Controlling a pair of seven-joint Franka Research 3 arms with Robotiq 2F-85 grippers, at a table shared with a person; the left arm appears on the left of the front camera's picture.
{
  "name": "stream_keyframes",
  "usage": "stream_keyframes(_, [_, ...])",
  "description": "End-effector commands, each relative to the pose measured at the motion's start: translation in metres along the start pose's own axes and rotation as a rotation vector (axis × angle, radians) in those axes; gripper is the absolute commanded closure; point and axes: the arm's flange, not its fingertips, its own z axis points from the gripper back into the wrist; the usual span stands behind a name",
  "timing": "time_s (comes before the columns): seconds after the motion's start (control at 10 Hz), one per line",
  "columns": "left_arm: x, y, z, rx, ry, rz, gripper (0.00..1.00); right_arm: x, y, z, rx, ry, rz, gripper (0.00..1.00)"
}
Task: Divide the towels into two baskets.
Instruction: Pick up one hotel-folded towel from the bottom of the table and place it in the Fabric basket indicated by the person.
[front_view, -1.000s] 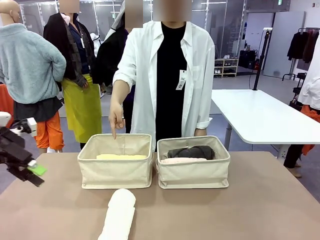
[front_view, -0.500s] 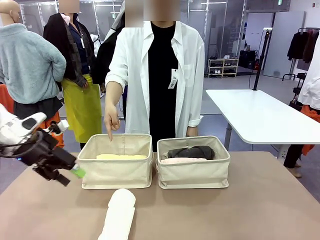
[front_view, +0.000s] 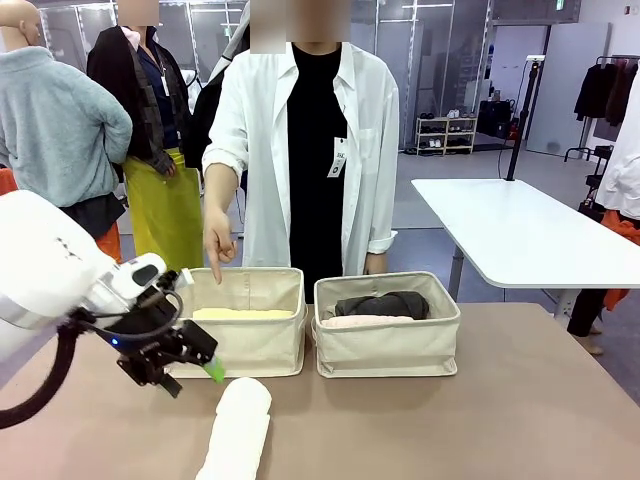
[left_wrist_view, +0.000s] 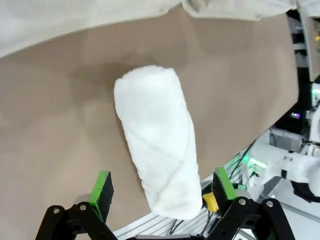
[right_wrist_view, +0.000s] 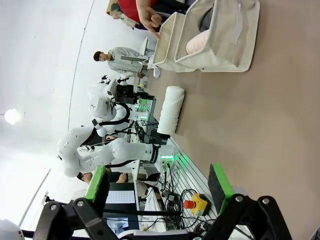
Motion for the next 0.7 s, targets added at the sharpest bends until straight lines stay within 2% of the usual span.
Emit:
stream_keyframes(0.0, [-0.060, 0.012, -0.007, -0.061, 0.011, -0.050, 0.00, -0.005, 0.003, -0.002, -0.015, -0.001, 0.001, 0.00])
stream_keyframes(0.1, [0.000, 0.000, 0.000, 0.000, 0.000, 0.000, 0.00, -0.005, 0.003, -0.002, -0.015, -0.001, 0.001, 0.00])
stream_keyframes(0.4, [-0.002, -0.003, -0.006, -0.004, 0.015, -0.004, 0.00, -0.005, 0.003, -0.002, -0.015, -0.001, 0.001, 0.00])
stream_keyframes(0.5, [0.000, 0.006, -0.013, -0.017, 0.051, 0.095, 0.00, -0.005, 0.003, -0.002, -0.015, -0.001, 0.001, 0.00])
stream_keyframes(0.6, [-0.001, -0.001, -0.028, 0.069, 0.077, 0.067, 0.00, -0.005, 0.003, -0.002, -0.015, -0.001, 0.001, 0.00])
